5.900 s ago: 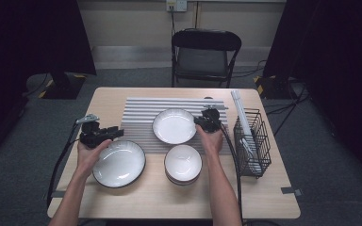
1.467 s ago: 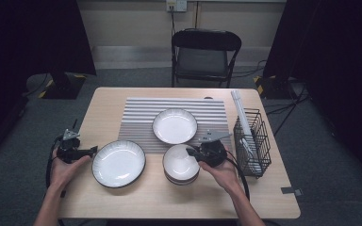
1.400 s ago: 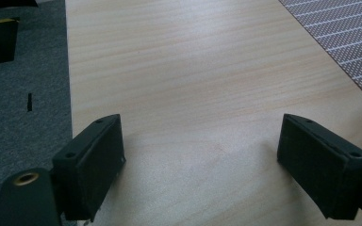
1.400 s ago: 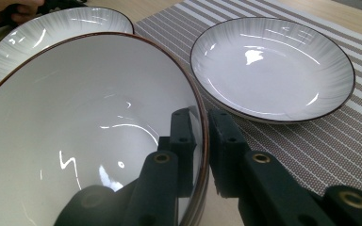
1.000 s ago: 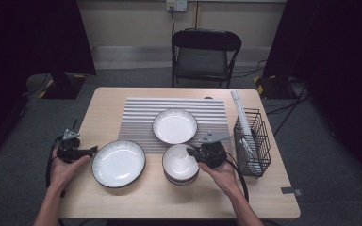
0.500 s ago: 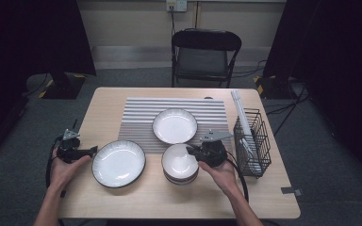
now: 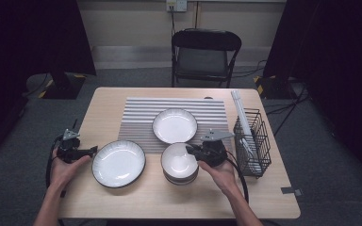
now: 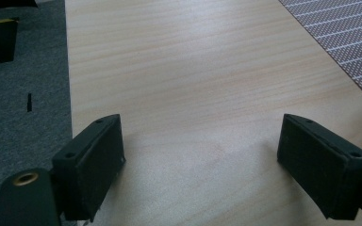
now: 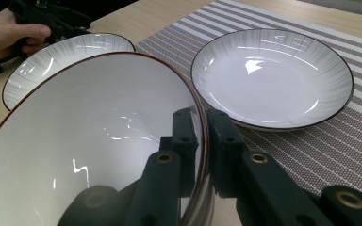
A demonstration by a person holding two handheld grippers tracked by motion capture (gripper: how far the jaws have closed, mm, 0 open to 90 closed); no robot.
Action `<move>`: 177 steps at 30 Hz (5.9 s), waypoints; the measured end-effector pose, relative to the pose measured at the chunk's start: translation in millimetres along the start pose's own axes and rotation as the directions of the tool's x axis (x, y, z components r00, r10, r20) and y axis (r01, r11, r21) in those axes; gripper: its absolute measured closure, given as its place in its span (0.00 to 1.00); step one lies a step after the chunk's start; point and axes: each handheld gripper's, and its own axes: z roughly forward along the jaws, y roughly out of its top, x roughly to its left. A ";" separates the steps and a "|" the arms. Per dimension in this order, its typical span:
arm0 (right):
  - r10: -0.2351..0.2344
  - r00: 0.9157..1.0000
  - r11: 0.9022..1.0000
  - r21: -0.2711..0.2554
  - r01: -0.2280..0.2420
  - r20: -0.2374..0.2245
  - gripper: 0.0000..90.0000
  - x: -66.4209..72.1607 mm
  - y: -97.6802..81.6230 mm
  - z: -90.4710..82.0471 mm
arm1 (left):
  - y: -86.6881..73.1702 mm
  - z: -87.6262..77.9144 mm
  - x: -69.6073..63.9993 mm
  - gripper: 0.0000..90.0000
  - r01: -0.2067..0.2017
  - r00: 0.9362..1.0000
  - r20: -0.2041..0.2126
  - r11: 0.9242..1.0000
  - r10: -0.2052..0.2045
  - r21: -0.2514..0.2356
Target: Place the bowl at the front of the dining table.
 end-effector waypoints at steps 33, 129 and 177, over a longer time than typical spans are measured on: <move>0.074 0.997 0.995 -0.066 -0.074 -0.001 0.91 -6.0 3.3 -8.3 | 0.0 0.0 -0.2 0.16 0.002 1.000 -0.001 1.000 -0.002 0.000; 0.154 0.981 0.982 -0.128 -0.139 0.118 0.91 -37.1 89.4 39.0 | 0.0 0.1 -0.2 0.16 0.002 1.000 -0.001 1.000 -0.002 0.000; 0.206 0.950 0.979 -0.055 -0.198 0.234 0.91 -74.8 103.3 104.8 | 0.1 0.1 -0.2 0.16 0.001 1.000 -0.001 1.000 -0.001 0.000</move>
